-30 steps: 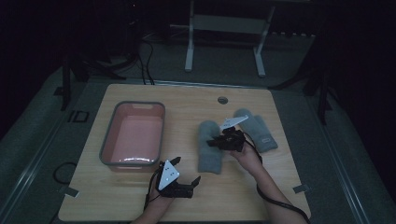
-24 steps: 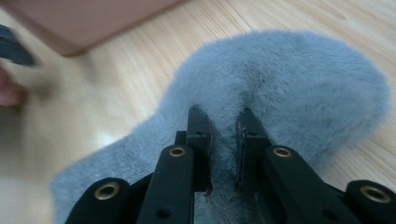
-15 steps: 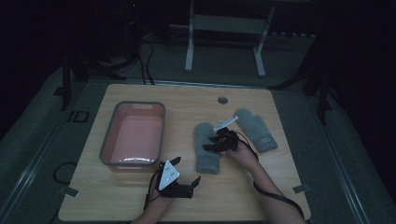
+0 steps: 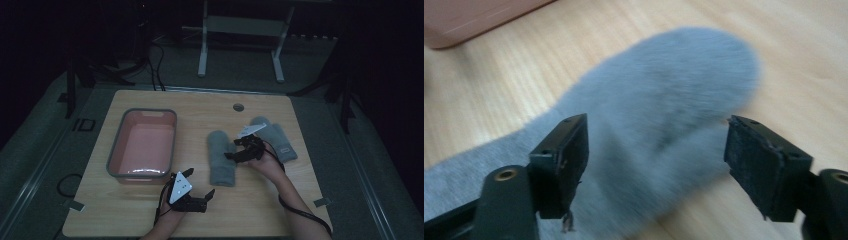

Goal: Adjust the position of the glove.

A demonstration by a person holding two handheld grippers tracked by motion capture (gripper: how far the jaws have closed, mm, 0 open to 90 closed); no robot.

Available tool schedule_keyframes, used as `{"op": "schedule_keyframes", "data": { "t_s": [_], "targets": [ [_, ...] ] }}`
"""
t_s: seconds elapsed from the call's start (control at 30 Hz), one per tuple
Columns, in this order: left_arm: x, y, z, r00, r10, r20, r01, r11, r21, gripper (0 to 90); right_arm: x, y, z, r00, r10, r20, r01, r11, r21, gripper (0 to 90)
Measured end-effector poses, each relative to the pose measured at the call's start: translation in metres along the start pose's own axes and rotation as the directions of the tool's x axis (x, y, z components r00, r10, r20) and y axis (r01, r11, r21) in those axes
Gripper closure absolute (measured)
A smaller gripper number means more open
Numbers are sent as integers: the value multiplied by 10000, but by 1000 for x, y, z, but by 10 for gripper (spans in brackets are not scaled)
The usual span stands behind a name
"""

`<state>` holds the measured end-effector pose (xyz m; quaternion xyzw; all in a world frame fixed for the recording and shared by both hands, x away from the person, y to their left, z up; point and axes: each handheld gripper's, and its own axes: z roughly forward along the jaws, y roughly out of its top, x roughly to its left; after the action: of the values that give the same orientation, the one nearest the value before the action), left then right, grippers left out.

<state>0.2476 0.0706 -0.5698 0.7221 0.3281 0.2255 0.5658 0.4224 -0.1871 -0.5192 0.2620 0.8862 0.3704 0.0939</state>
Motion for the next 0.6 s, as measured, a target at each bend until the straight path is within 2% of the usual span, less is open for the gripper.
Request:
{"op": "schedule_keyframes", "data": {
  "t_s": [0.07,0.27,0.37,0.5,0.53,0.6],
  "targets": [
    [0,0,0,10000,-2,-8,2,10000,7,10,-6,-2,-10,9995,256,-162,-255,9997,22,277],
    [0,0,0,10000,-15,-16,15,10000,13,10,-26,-12,-43,9971,261,717,-230,9988,-431,334],
    [0,0,0,10000,-21,-18,21,10000,13,10,-38,-19,-56,9933,448,1068,-407,9984,-403,340],
    [0,0,0,10000,-36,-10,36,10000,1,10,-55,-30,-71,9826,756,1694,-657,9958,-632,354],
    [0,0,0,10000,-36,-10,36,10000,1,10,-55,-30,-71,9826,756,1694,-657,9958,-632,354],
    [0,0,0,10000,-48,-7,48,10000,1,10,-68,-37,-77,9732,1046,2046,-927,9934,-670,358]
  ]
}}
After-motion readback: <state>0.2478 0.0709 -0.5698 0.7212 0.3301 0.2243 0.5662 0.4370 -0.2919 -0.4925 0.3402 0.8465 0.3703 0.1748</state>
